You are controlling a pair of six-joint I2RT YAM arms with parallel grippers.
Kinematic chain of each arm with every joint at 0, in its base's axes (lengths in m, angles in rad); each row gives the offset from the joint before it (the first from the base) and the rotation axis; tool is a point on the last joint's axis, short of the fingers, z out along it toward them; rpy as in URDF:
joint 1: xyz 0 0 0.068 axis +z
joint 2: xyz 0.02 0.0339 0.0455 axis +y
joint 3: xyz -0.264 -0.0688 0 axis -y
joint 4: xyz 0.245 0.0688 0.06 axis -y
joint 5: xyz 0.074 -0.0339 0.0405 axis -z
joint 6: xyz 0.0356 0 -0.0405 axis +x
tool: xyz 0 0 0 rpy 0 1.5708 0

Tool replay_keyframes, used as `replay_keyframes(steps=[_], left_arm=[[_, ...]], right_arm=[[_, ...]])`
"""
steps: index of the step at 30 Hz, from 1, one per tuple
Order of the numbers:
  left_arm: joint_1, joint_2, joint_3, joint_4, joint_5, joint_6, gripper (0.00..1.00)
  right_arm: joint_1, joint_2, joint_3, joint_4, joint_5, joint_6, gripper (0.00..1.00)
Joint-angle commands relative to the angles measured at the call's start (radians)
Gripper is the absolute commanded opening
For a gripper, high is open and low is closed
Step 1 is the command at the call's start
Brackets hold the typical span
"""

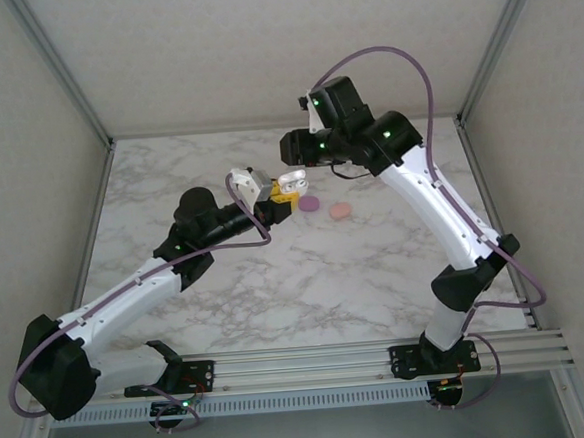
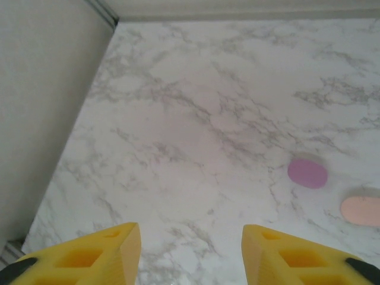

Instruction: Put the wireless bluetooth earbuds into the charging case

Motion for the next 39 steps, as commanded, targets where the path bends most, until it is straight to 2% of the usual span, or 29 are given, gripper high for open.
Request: replay_keyframes(steps=[1, 6, 17, 20, 23, 26, 29, 33, 39], left_arm=[[-0.006, -0.029, 0.042, -0.008, 0.053, 0.012, 0.08], [-0.006, -0.03, 0.052, -0.019, 0.037, 0.016, 0.08], [0.0, -0.014, 0.041, 0.012, -0.012, -0.021, 0.08], [0.003, -0.013, 0.043, 0.015, -0.002, -0.025, 0.09], [0.002, -0.013, 0.045, -0.004, 0.003, -0.02, 0.09], [0.002, 0.004, 0.059, -0.078, -0.018, -0.017, 0.1], [0.004, 0.051, 0.103, -0.249, -0.042, -0.018, 0.09], [0.007, 0.151, 0.084, -0.34, -0.053, -0.134, 0.09], [0.013, 0.376, 0.13, -0.405, 0.007, -0.354, 0.1]], right_arm=[[-0.004, 0.023, 0.049, -0.089, -0.056, -0.076, 0.49], [-0.006, 0.094, 0.125, -0.221, -0.114, -0.121, 0.46], [-0.009, -0.099, -0.066, -0.145, -0.172, -0.099, 0.43], [-0.012, -0.145, -0.106, -0.12, -0.132, -0.08, 0.46], [-0.015, -0.196, -0.144, -0.091, 0.005, -0.056, 0.53], [-0.042, -0.285, -0.272, -0.025, 0.136, -0.008, 0.58], [-0.106, -0.383, -0.451, 0.059, 0.172, 0.06, 0.62], [-0.227, -0.503, -0.723, 0.168, 0.092, 0.151, 0.63], [-0.322, -0.559, -0.968, 0.225, 0.003, 0.191, 0.63]])
